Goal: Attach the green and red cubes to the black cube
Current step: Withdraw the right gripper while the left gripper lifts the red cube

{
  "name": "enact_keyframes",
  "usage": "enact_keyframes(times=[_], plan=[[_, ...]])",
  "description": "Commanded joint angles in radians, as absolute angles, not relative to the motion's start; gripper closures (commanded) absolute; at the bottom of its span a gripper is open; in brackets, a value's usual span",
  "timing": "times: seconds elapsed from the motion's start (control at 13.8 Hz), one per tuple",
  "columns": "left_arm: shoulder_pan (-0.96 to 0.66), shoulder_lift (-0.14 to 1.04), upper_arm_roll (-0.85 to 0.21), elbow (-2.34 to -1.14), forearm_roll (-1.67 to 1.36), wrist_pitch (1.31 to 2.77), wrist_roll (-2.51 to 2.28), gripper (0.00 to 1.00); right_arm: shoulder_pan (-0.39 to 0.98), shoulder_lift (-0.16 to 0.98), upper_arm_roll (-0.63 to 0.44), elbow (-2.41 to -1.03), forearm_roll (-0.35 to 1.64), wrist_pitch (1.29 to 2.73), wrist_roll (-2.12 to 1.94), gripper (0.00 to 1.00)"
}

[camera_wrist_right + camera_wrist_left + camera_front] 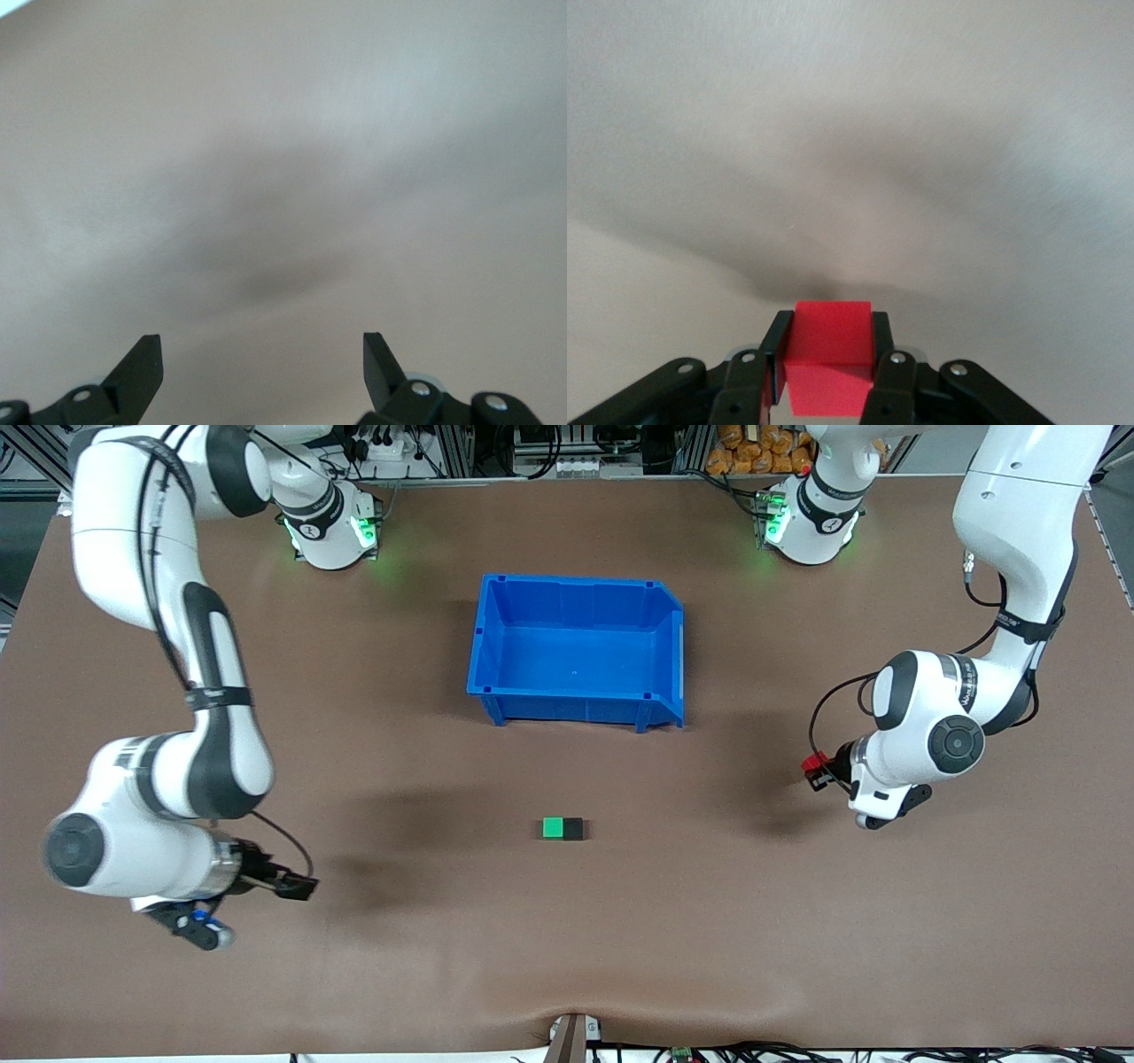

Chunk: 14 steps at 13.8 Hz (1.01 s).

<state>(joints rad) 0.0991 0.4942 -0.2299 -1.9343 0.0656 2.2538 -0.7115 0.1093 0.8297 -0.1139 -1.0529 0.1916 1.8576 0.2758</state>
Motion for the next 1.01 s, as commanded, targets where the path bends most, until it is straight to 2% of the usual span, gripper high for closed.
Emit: enact_keyframes(times=[0.0, 0.22, 0.36, 0.43, 0.65, 0.8, 0.94], plan=[[0.063, 0.569, -0.232, -1.812, 0.066, 2.235, -0.866, 1.0, 0.094, 0.77, -0.167, -1.017, 0.167, 1.795, 0.105, 0.0], [0.009, 0.598, -0.23, -1.714, -0.037, 2.215, -1.07, 1.0, 0.092, 0.65, -0.225, -1.025, 0.167, 1.67, 0.057, 0.0], [-0.008, 0.652, -0.23, -1.617, -0.048, 2.171, -1.222, 1.0, 0.089, 0.534, -0.258, -1.092, 0.163, 1.53, 0.048, 0.0], [-0.029, 0.673, -0.23, -1.579, -0.049, 2.161, -1.279, 1.0, 0.081, 0.467, -0.259, -1.138, 0.155, 1.511, 0.02, 0.0], [-0.074, 0.73, -0.23, -1.491, -0.107, 2.148, -1.441, 1.0, -0.006, 0.257, -0.259, -1.384, 0.179, 1.528, -0.26, 0.0], [-0.101, 0.779, -0.23, -1.406, -0.156, 2.125, -1.532, 1.0, 0.011, 0.123, -0.252, -1.567, 0.167, 1.577, -0.247, 0.0], [-0.165, 0.83, -0.222, -1.341, -0.156, 2.125, -1.623, 1.0, 0.044, 0.094, -0.25, -1.608, 0.16, 1.579, -0.085, 0.0]])
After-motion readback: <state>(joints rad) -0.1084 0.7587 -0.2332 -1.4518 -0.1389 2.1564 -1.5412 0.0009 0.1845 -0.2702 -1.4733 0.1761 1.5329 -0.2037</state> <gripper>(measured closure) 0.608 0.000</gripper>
